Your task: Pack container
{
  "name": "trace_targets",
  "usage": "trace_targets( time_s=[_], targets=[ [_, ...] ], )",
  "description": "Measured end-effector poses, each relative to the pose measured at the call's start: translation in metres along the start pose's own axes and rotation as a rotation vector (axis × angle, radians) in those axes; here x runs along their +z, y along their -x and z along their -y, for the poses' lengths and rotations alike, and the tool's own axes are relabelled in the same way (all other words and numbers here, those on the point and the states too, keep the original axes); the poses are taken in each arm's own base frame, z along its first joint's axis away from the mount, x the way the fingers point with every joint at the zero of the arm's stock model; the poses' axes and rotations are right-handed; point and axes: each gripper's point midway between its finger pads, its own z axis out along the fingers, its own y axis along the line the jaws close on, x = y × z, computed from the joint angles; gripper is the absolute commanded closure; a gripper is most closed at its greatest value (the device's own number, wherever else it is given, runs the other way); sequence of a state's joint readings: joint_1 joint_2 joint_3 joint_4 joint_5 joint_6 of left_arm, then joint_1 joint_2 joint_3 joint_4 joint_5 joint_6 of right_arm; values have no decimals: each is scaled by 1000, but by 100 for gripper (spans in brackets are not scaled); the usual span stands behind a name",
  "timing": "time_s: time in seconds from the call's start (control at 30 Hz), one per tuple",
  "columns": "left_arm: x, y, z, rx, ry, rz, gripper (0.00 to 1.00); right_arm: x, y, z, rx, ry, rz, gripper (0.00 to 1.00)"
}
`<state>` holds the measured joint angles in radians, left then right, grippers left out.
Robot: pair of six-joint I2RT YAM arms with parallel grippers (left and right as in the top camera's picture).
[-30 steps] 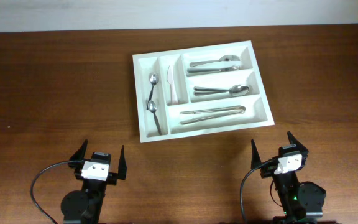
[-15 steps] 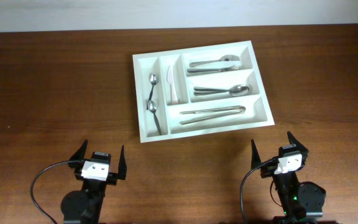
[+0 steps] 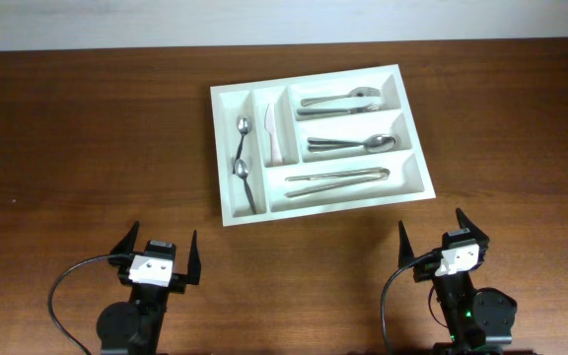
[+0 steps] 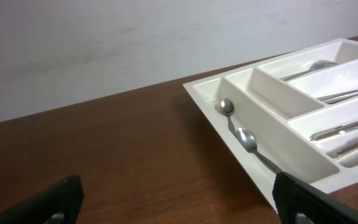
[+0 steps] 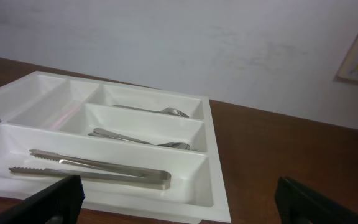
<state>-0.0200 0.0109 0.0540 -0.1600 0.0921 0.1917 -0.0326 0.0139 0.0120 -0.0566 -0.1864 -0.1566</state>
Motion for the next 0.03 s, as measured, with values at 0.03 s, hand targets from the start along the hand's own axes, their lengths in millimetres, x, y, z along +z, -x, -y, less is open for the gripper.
trace_targets(
  time_s=[0.03],
  targets=[
    [0, 0, 0, 0, 0, 0, 1, 0, 0, 0, 0, 0, 0, 1]
  ],
)
